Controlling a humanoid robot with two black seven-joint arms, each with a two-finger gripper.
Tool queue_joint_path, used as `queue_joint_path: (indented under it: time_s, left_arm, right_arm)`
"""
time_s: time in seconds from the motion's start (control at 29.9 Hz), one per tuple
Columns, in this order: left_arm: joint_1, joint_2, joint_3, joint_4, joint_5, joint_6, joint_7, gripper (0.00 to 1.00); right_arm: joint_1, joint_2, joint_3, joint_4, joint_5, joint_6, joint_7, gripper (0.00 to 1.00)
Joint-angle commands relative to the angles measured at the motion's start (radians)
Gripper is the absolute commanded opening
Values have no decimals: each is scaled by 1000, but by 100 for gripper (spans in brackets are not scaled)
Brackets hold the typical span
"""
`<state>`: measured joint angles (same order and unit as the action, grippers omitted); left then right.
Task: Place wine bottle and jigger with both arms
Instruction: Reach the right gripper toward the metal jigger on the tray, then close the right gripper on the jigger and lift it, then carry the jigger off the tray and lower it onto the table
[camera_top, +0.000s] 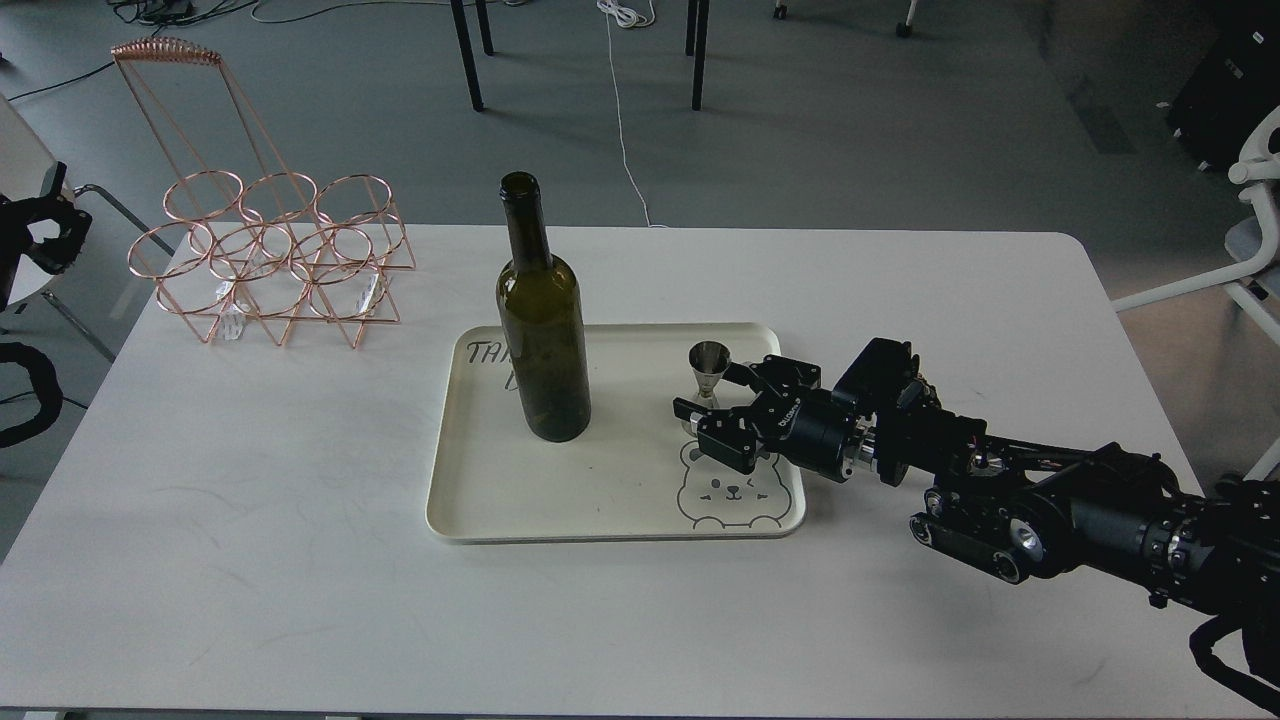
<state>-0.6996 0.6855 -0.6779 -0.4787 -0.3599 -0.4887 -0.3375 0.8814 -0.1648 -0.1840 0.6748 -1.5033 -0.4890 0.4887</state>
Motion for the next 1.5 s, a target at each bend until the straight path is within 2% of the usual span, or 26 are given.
queue_joint_path:
  time_s: [0.0, 0.03, 0.23, 0.4, 0.57, 0.87, 1.24, 1.47]
  left_arm:
    - [0, 3, 0, 0, 1, 0, 0, 99]
    - [0, 3, 0, 0, 1, 0, 0, 99]
    - [0, 3, 0, 0, 1, 0, 0, 99]
    - [0, 2, 0, 0, 1, 0, 0, 99]
    - [2, 5, 0, 2, 1, 0, 0, 99]
    - [0, 19, 0, 2, -1, 0, 0, 99]
    - [0, 26, 0, 0, -2, 0, -2, 99]
    - [-1, 26, -2, 0, -2, 0, -2, 99]
  right_arm:
    - [2, 16, 0, -9, 0, 0, 0, 59]
    - [2, 17, 0, -11, 0, 0, 0, 58]
    - [-4, 19, 0, -26, 0, 0, 0, 38]
    - [-1, 19, 0, -32, 0, 0, 0, 13]
    - [1, 19, 0, -47, 0, 0, 0, 4]
    - [65, -10, 18, 0, 12, 0, 0, 3]
    - [84, -229, 101, 144, 18, 0, 0, 3]
    - [28, -386, 156, 157, 22, 0, 0, 3]
